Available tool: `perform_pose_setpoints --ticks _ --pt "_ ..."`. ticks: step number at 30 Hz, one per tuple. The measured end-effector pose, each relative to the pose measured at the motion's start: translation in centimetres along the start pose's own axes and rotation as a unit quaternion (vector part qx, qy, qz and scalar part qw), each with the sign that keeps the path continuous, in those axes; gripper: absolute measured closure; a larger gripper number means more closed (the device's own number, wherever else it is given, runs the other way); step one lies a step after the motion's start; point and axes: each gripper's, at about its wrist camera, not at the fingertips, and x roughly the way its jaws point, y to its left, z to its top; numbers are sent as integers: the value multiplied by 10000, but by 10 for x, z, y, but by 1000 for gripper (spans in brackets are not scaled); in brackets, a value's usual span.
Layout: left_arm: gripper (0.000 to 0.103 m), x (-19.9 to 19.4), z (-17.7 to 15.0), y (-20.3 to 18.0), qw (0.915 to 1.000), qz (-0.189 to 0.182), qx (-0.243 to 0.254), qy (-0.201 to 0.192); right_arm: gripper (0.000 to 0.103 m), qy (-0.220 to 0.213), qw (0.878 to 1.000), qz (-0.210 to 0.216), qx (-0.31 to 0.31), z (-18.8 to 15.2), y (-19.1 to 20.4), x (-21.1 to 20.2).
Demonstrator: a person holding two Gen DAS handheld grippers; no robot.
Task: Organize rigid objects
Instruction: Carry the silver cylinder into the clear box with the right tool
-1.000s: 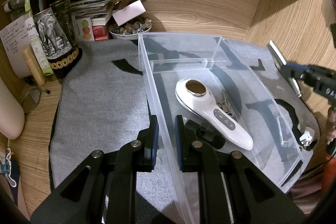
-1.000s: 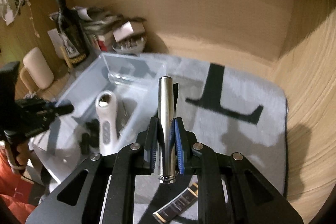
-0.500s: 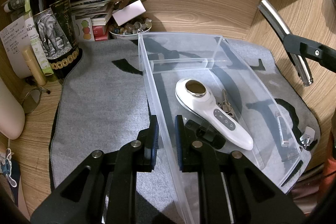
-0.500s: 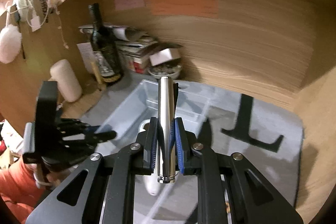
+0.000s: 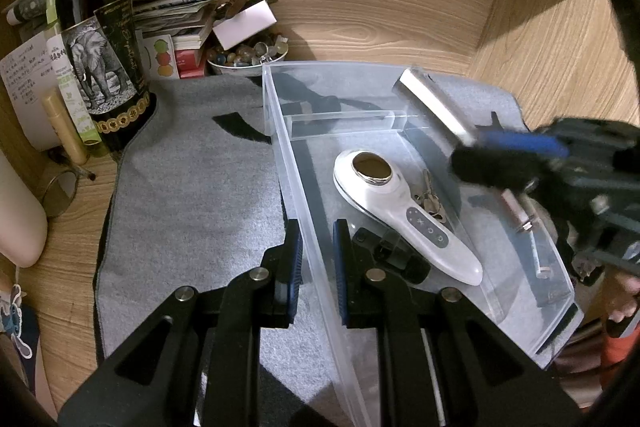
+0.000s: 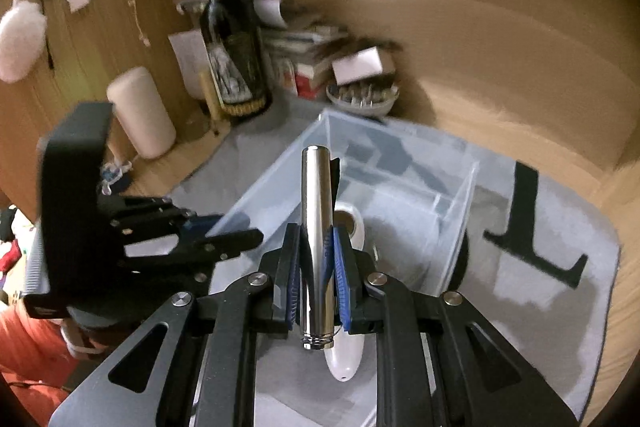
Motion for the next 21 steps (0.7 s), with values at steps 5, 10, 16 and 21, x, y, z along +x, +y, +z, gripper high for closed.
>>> perform_pose_setpoints --ticks 5,10,16,21 --pt "90 0 -1 -1 10000 -20 -7 -6 89 420 9991 0 -64 -6 -1 22" --pt "90 -1 -1 -1 10000 -39 -18 -19 89 665 9976 -11 -212 -12 2 34" --pt "90 -1 -1 -1 10000 -42 -17 -19 89 903 9955 -57 -297 -14 3 46" --pt "90 -1 -1 -1 10000 -46 -26 -20 88 913 9952 -142 -334 -16 3 47"
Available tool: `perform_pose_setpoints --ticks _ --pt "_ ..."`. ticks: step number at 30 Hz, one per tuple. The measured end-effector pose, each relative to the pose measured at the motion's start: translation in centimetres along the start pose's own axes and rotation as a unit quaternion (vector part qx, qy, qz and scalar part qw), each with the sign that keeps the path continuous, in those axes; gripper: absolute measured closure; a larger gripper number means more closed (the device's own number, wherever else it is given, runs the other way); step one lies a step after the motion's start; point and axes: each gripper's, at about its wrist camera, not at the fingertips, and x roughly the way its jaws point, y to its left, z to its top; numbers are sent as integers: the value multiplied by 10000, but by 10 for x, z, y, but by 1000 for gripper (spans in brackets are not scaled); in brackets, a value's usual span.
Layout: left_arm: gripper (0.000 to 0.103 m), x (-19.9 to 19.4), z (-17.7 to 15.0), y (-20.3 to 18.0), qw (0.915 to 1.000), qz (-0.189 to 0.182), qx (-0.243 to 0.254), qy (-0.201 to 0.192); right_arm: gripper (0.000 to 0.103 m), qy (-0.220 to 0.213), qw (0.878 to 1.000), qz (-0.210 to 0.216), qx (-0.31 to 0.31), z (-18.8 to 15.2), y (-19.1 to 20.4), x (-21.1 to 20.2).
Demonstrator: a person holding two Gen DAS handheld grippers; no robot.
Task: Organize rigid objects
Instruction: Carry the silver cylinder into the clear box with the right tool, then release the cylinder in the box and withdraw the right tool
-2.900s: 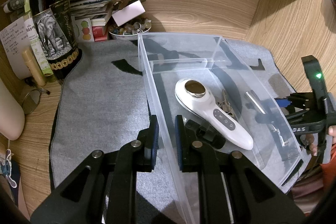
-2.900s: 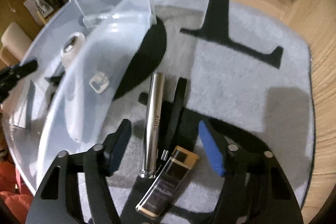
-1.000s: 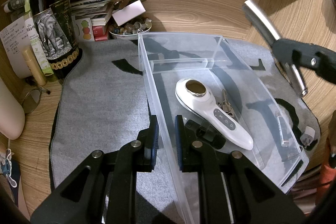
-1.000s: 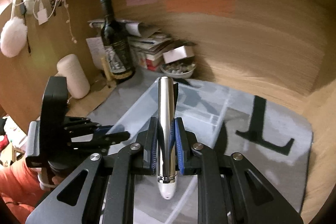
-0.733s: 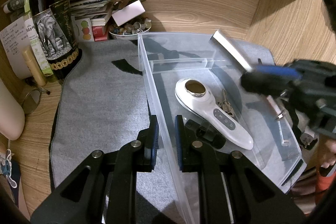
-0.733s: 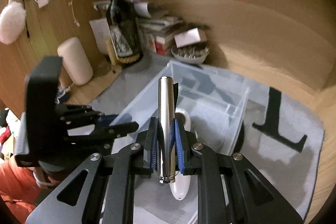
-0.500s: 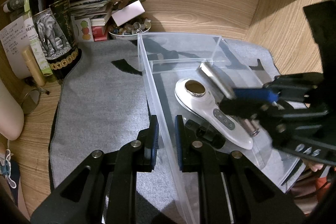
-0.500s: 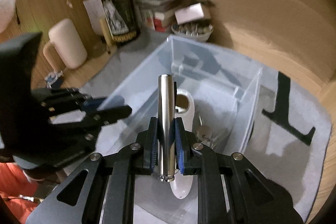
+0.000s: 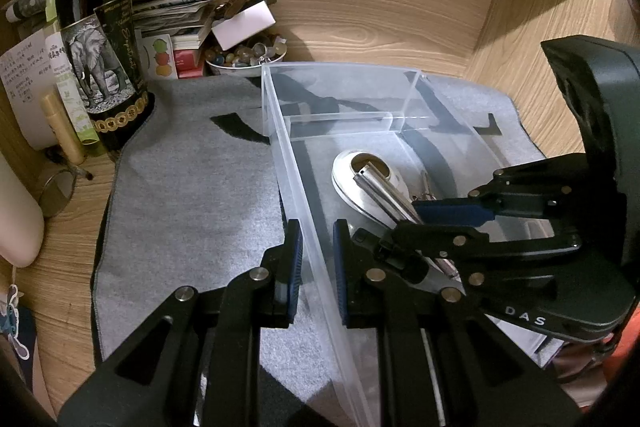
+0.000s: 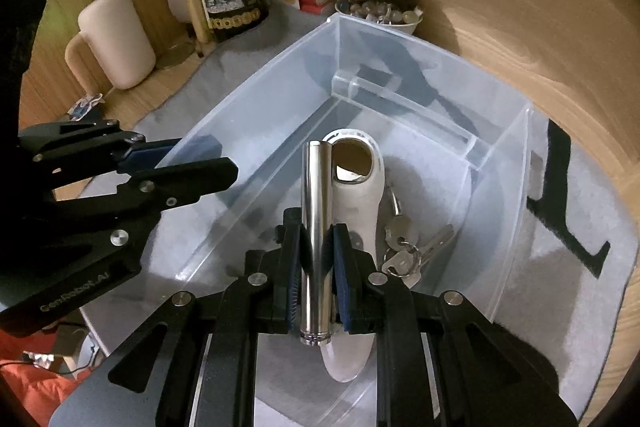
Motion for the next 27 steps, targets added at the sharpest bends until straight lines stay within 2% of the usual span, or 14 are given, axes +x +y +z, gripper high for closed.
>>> perform_pose_setpoints --ticks 5,10,17,21,27 --pt "90 0 1 -1 10000 -7 -13 3 87 -22 10000 -70 -7 1 -1 -3" --pt "90 0 0 -1 10000 -6 -14 2 68 -229 9996 -169 41 2 -4 -16" --pt "90 0 1 -1 10000 -10 -21 9 58 -615 9976 -209 241 1 -15 -47" --pt "90 1 1 -1 10000 -11 -21 8 46 -907 9947 -359 337 -4 -24 -70" --pt "90 0 1 -1 10000 -10 -14 7 45 -1192 9885 -760 536 -18 -37 -100"
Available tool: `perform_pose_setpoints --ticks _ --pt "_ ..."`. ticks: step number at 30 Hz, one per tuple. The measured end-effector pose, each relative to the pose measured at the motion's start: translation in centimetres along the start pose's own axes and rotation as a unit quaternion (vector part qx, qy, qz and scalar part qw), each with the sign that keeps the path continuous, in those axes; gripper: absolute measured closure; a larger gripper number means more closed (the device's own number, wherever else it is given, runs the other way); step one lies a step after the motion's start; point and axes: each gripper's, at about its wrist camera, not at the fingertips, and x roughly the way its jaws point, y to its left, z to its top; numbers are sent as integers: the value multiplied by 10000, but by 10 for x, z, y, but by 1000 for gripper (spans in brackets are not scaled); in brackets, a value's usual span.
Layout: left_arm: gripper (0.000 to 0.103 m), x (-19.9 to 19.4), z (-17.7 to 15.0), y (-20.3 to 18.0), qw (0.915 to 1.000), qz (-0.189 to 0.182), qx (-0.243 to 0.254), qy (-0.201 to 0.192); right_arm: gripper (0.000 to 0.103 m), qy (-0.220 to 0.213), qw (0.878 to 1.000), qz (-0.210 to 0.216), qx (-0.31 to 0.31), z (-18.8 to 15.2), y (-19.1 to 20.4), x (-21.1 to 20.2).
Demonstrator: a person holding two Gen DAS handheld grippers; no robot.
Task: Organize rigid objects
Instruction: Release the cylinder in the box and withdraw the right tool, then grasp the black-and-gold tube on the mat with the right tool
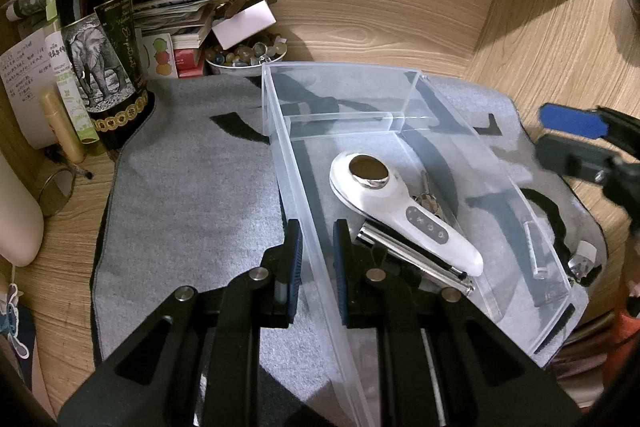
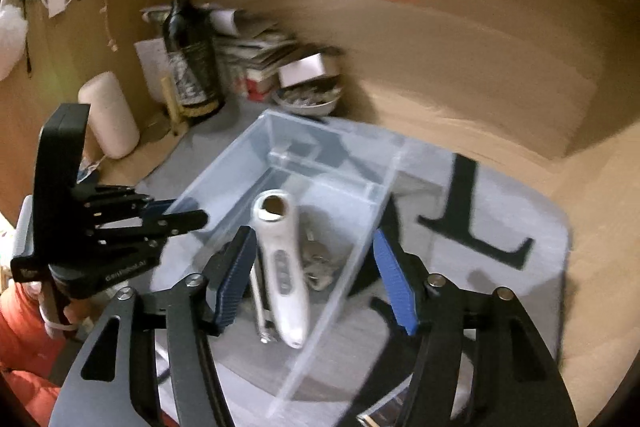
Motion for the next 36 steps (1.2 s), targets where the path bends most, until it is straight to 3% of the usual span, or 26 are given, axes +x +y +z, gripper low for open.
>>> perform_pose_setpoints --ticks 5,12,22,28,36 --pt "90 0 0 0 10000 -7 -10 -1 45 -26 9989 -461 81 -16 -16 -16" --pt "90 0 0 -1 10000 23 25 39 40 325 9948 -894 376 -55 -38 -10" --pt "90 2 -1 1 10000 41 8 65 39 1162 9826 -646 1294 -118 -62 30" --pt "90 2 -1 2 9999 52 -90 63 40 1020 9830 -699 1357 -124 -60 31" --pt "90 1 -3 2 9997 50 -248 27 74 880 9856 -783 1215 -125 -59 27"
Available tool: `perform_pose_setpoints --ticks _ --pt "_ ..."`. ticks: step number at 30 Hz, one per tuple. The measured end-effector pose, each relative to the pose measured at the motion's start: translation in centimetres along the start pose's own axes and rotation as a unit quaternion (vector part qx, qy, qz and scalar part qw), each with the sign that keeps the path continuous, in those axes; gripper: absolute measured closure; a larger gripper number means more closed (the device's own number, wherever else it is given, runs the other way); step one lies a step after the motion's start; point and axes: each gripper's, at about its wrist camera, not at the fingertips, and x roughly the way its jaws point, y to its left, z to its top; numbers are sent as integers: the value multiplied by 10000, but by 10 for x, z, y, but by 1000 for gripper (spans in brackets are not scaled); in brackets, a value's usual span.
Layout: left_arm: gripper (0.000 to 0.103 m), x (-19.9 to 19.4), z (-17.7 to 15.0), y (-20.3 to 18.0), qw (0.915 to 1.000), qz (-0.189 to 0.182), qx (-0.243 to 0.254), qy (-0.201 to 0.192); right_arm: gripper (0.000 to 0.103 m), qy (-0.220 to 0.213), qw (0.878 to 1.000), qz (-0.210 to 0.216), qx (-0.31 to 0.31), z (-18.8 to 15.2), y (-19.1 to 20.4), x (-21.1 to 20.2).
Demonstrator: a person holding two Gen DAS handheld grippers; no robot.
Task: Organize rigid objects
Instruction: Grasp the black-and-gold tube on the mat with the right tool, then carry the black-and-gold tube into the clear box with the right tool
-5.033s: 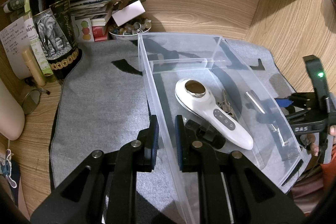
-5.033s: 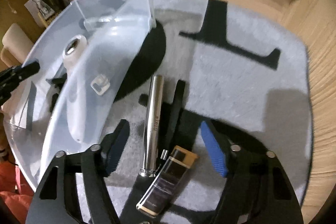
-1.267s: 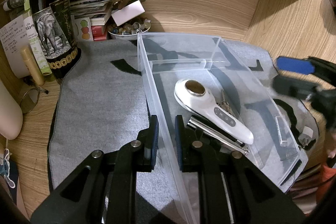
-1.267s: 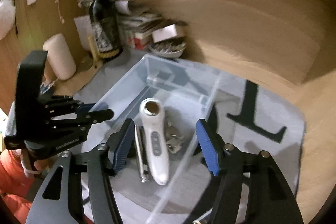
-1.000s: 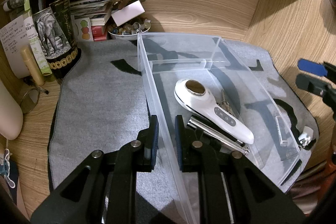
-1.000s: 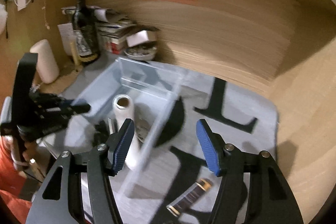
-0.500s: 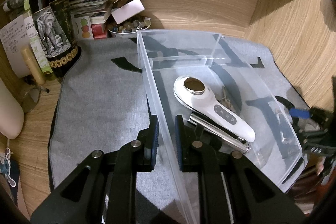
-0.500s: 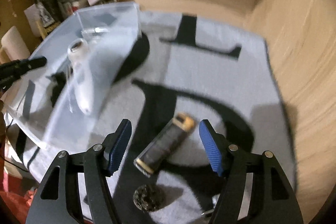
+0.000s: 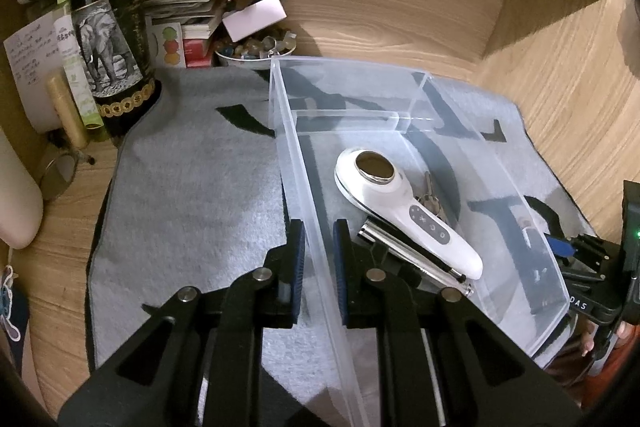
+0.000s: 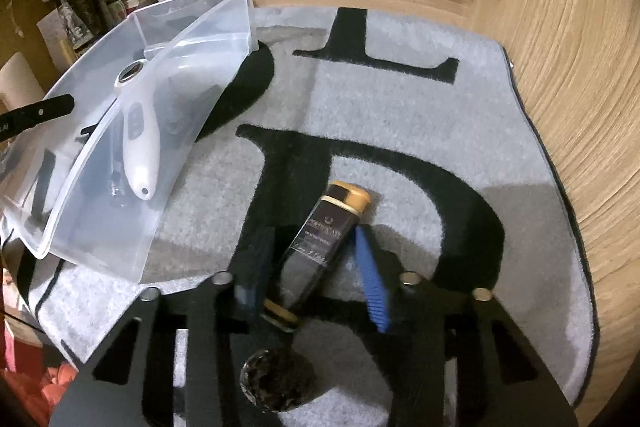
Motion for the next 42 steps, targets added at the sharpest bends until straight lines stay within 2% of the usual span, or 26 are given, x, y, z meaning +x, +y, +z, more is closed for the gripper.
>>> perform_pose_setpoints --ticks 3,9,17,31,36,42 --pt "90 0 0 0 10000 6 -1 -3 81 -24 10000 42 70 1 -4 1" --pt "90 0 0 0 10000 9 4 -2 81 -142 9998 42 137 4 -4 -4" --pt "90 0 0 0 10000 10 7 -3 81 -692 9974 159 103 27 5 -34" --pt "90 0 0 0 10000 9 4 -2 81 -1534 9827 557 -873 79 72 -73" --pt "90 0 -1 -2 10000 23 25 -10 81 -1606 9759 592 -1353 89 100 -74" --pt "90 0 -1 -2 10000 23 29 -12 81 -1392 9732 700 -1690 97 123 -56"
